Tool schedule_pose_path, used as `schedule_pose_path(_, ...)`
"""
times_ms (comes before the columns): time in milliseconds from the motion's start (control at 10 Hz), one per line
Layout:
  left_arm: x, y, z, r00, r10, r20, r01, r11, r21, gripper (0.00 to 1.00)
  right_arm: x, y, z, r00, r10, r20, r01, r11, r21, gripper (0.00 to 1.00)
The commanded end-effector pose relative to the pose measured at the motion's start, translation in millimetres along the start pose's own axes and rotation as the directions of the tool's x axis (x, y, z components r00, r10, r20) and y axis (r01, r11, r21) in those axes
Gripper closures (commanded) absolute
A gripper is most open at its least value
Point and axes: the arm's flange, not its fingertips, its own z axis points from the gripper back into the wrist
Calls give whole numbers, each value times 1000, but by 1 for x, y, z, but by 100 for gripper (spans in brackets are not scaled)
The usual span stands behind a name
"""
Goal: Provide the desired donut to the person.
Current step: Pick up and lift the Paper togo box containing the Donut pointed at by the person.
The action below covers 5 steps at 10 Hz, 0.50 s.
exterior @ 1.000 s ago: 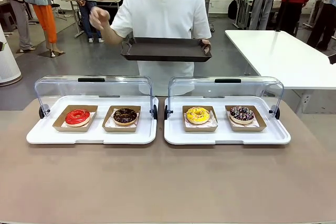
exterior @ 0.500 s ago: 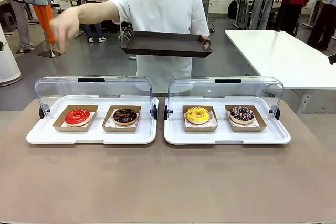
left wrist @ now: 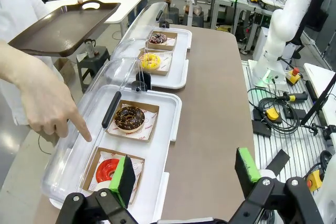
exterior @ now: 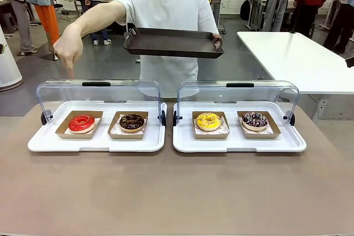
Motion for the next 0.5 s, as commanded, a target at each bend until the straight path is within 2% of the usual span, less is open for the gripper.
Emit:
schedule_pose_path(0,1,0,1,1000,-2,18,2,1000,5,0,1,0,0,1000,-5,6,5,1000,-1,0)
schedule_pose_path(400,1,0,1,1000,-2,18,2,1000,5,0,1,0,0,1000,-5,6,5,1000,-1,0)
